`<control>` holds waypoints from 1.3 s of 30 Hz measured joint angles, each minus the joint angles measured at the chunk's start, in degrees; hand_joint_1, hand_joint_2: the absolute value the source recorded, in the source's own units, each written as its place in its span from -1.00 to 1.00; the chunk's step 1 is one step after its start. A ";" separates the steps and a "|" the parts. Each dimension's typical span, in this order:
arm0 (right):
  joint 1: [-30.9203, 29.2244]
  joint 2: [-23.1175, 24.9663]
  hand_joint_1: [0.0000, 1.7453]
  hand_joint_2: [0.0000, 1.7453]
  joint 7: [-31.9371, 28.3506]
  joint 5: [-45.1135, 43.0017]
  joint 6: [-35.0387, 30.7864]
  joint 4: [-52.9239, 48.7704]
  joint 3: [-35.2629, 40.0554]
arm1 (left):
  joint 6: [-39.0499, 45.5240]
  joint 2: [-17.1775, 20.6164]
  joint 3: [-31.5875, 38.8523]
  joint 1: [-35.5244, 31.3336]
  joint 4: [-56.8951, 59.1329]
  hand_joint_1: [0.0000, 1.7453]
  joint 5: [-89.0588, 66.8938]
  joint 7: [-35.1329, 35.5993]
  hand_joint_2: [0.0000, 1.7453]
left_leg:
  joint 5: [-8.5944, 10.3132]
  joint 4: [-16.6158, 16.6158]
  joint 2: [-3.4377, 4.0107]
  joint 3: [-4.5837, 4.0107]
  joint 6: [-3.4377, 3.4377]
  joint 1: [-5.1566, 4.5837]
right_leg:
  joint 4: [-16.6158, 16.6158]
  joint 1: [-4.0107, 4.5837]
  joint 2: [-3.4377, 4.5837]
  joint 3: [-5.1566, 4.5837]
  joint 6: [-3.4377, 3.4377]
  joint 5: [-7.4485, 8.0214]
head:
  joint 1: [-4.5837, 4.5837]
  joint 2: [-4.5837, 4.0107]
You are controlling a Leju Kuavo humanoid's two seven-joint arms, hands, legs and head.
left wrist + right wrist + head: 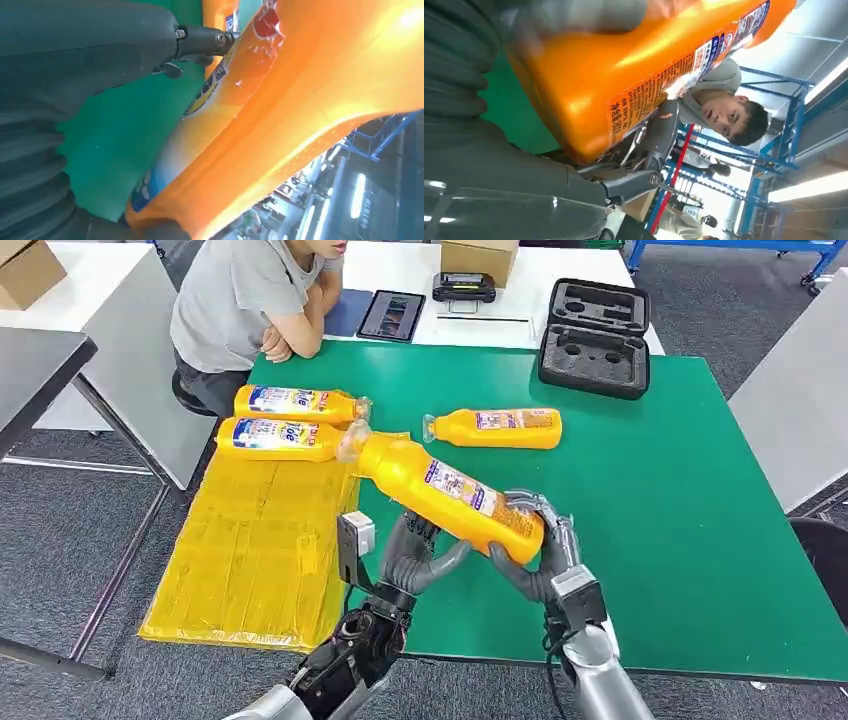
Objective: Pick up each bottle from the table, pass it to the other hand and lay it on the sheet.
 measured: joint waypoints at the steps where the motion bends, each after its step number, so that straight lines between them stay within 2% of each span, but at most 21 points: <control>1: 0.07 0.02 0.34 1.00 0.00 0.00 -0.13 0.00 0.00 | -0.44 0.00 0.00 -0.01 0.02 -1.00 0.55 0.02 1.00 | 0.00 0.00 0.00 0.00 0.00 0.00 | 0.00 0.00 0.00 0.00 0.00 0.00 | 0.00 0.00; 16: 0.89 0.02 0.28 1.00 0.00 -0.28 -0.39 -0.02 0.02 | -3.80 0.00 -0.94 -0.59 0.72 -1.00 6.12 0.07 1.00 | 0.00 0.00 0.01 0.00 0.00 0.00 | 0.00 0.00 0.00 0.00 0.00 0.00 | 0.00 0.00; 19: 0.95 0.02 0.18 1.00 0.00 -0.37 -0.39 -0.18 0.02 | -3.71 0.00 -1.36 -0.77 0.72 -1.00 6.49 0.07 1.00 | 0.00 0.00 0.01 0.00 0.00 0.00 | 0.00 0.00 0.01 -0.01 0.00 0.00 | 0.00 0.00; 23: 1.11 0.00 0.22 1.00 0.00 -0.46 -0.39 -0.61 0.04 | -3.39 -0.02 -1.73 -0.95 0.72 -1.00 6.75 0.07 1.00 | 0.00 0.00 0.01 0.00 0.00 0.00 | 0.00 0.00 0.01 0.00 0.00 0.00 | 0.00 0.00; 32: 2.19 -0.02 0.12 1.00 0.00 -0.74 -0.39 -2.08 0.09 | -2.86 0.00 -1.66 -1.19 0.72 -1.00 5.22 0.07 1.00 | 0.00 0.00 0.01 0.00 0.00 0.00 | 0.00 0.00 0.01 0.00 0.00 0.00 | 0.02 0.00; 39: 3.50 -0.26 0.12 1.00 0.04 -1.09 -0.04 -4.00 0.07 | -2.53 0.00 -1.16 -1.22 0.72 -1.00 3.47 0.04 1.00 | 0.00 0.00 0.01 0.00 0.00 0.00 | 0.00 0.00 0.00 0.00 0.00 0.00 | 0.00 0.00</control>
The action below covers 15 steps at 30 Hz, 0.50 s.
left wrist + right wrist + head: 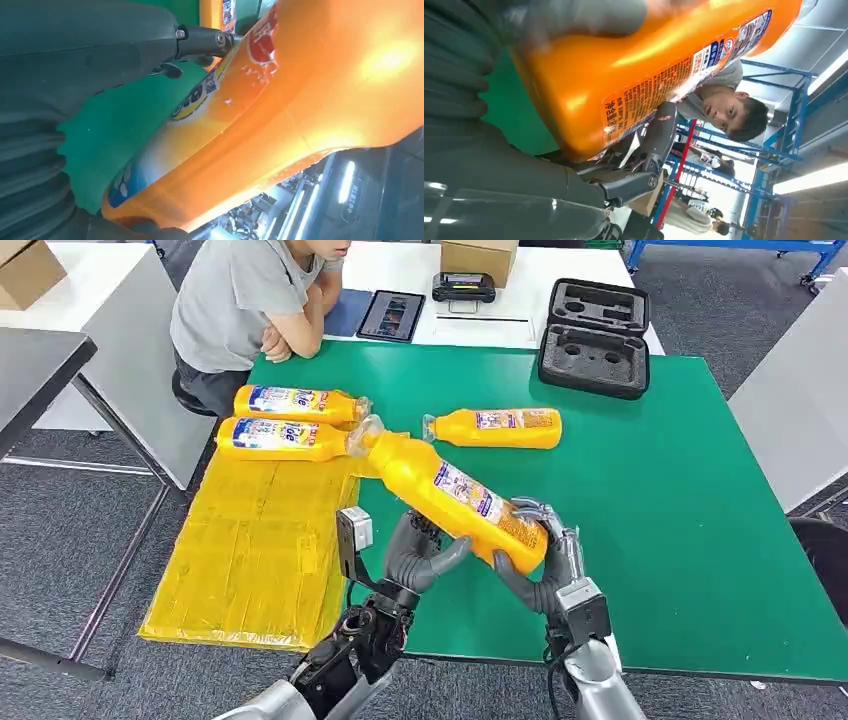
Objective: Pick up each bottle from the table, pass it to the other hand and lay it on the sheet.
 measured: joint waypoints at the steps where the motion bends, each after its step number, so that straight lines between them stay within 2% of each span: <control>1: 0.15 -0.02 0.10 1.00 0.00 -0.06 0.04 -0.18 0.00 | 0.00 0.00 0.09 0.00 0.00 -1.00 -0.13 0.00 1.00 | 0.00 0.00 0.00 0.00 0.00 0.00 | 0.00 0.00 0.00 0.00 0.00 0.00 | 0.00 0.00; 15: 0.73 -0.26 0.02 1.00 0.00 -0.68 1.40 -0.64 0.00 | 0.17 0.00 1.34 -0.36 0.00 -1.00 -0.94 -0.02 1.00 | 0.00 0.00 -0.01 0.00 0.00 0.00 | 0.00 0.00 0.00 0.01 0.00 0.00 | 0.00 0.00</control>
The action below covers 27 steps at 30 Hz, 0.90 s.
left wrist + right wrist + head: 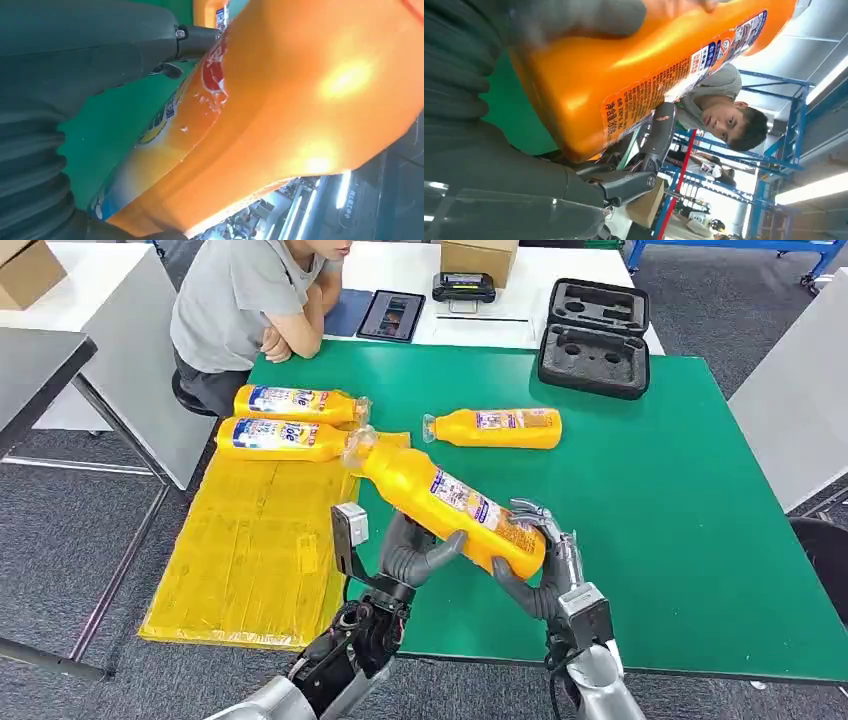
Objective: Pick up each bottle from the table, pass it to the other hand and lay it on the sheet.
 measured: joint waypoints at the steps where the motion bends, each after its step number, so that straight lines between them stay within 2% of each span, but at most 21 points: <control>1: 0.11 0.00 0.00 1.00 0.00 0.00 0.13 -0.13 0.00 | 0.13 0.00 0.46 -0.04 0.00 -1.00 -0.35 -0.02 1.00 | 0.00 0.00 0.01 0.00 0.00 0.00 | 0.00 0.00 0.00 0.00 0.00 0.00 | 0.00 0.00; 6: 0.17 0.00 0.02 1.00 0.02 0.24 0.39 -0.39 0.00 | 0.04 0.00 1.66 -0.06 0.00 -1.00 -1.31 -0.02 1.00 | 0.00 0.00 0.00 -0.01 0.00 0.00 | 0.00 0.00 0.00 0.00 0.00 0.00 | 0.02 0.00; 7: 0.13 0.00 -0.04 1.00 0.02 0.24 0.42 -0.39 0.00 | -0.06 0.00 1.90 -0.05 0.00 -1.00 -1.59 -0.02 1.00 | 0.00 0.00 0.00 -0.01 0.00 0.00 | 0.00 0.00 0.00 0.00 0.00 0.00 | 0.00 0.00; 9: 0.04 0.02 0.02 1.00 0.02 0.24 0.44 -0.39 0.00 | -0.20 0.00 2.36 -0.04 0.00 -1.00 -1.92 -0.02 1.00 | 0.00 0.00 0.00 -0.01 0.00 0.00 | 0.00 0.00 0.00 0.00 0.00 0.00 | 0.00 0.00; 10: 0.02 0.02 0.14 1.00 0.02 0.24 0.44 -0.39 0.00 | -0.20 0.00 2.43 -0.04 0.00 -1.00 -1.95 -0.02 1.00 | 0.00 0.00 0.00 -0.01 0.00 0.00 | 0.00 0.00 0.00 0.00 0.00 0.00 | 0.00 0.00; 15: -0.27 0.04 0.24 1.00 0.04 0.06 0.48 -0.39 -0.13 | -0.17 0.00 3.15 0.11 -0.02 -1.00 -3.35 -0.02 1.00 | 0.00 0.00 0.00 -0.01 0.00 0.00 | 0.01 0.00 0.00 0.01 0.00 0.00 | 0.00 0.00; 19: -0.59 0.13 0.24 1.00 0.07 -0.09 0.46 -0.39 -0.57 | -0.31 0.00 3.39 0.28 -0.09 -1.00 -4.26 -0.07 1.00 | 0.00 0.00 -0.01 -0.01 0.00 0.00 | 0.00 0.00 -0.01 0.01 0.00 0.00 | 0.02 0.00; 23: -0.94 0.35 0.40 1.00 0.07 -0.18 0.35 -0.39 -1.12 | -0.37 0.00 3.52 0.64 -0.15 -1.00 -4.74 -0.07 1.00 | 0.00 0.00 -0.01 -0.01 0.00 0.00 | 0.00 0.00 0.00 0.00 0.00 0.00 | 0.00 0.00; 27: -1.01 0.68 0.44 1.00 0.07 -0.28 -0.17 -0.39 -1.88 | -0.53 -0.02 3.43 0.68 -0.15 -1.00 -4.13 -0.07 1.00 | 0.00 0.00 -0.01 -0.01 0.00 0.00 | 0.00 0.00 0.00 0.00 0.00 0.00 | 0.00 0.00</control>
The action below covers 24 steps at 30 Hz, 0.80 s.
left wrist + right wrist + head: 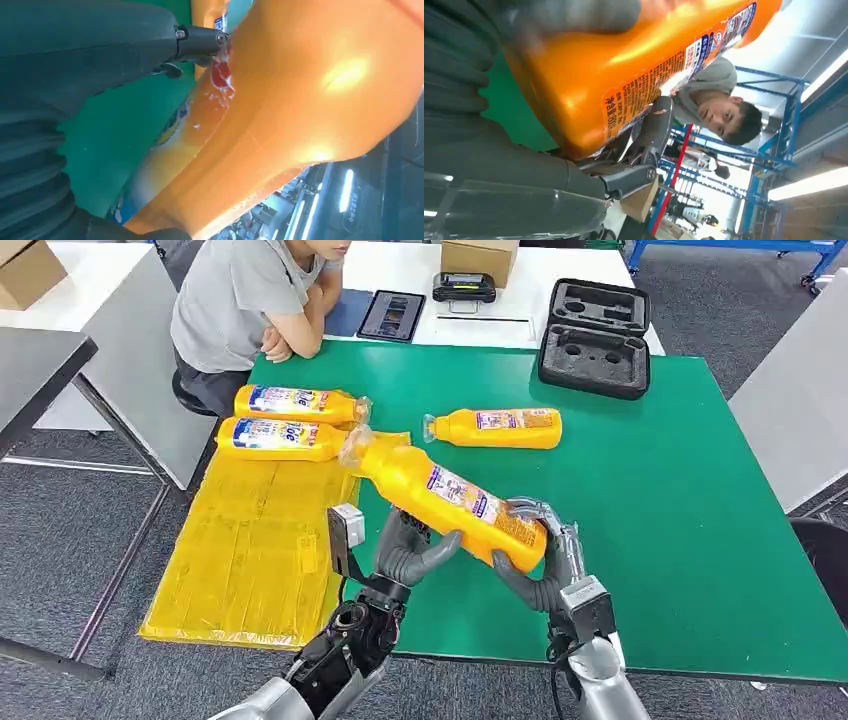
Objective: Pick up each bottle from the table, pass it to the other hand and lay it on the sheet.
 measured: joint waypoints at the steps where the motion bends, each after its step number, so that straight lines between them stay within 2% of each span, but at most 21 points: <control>1: 0.00 0.00 0.44 1.00 0.00 -0.06 -0.11 0.00 -0.28 | -0.04 0.00 -0.31 0.01 0.00 -1.00 0.35 0.00 1.00 | 0.00 0.00 0.00 0.00 0.00 0.00 | 0.00 0.00 0.00 0.00 0.00 0.00 | 0.02 0.00; 18: 0.11 0.17 0.38 1.00 0.00 -0.22 -0.44 0.00 -2.03 | -0.09 0.00 -4.02 0.07 -0.04 -1.00 3.04 0.00 1.00 | 0.00 0.00 0.01 0.00 0.00 0.00 | 0.00 0.00 0.00 0.00 0.00 0.00 | 0.00 0.00; 24: 0.21 0.28 0.44 1.00 0.00 -0.09 -0.35 0.00 -2.01 | -0.11 0.00 -4.18 0.05 -0.04 -1.00 3.61 0.00 1.00 | 0.00 0.00 0.01 0.00 0.00 0.00 | 0.00 0.00 0.00 0.00 0.00 0.00 | 0.00 0.00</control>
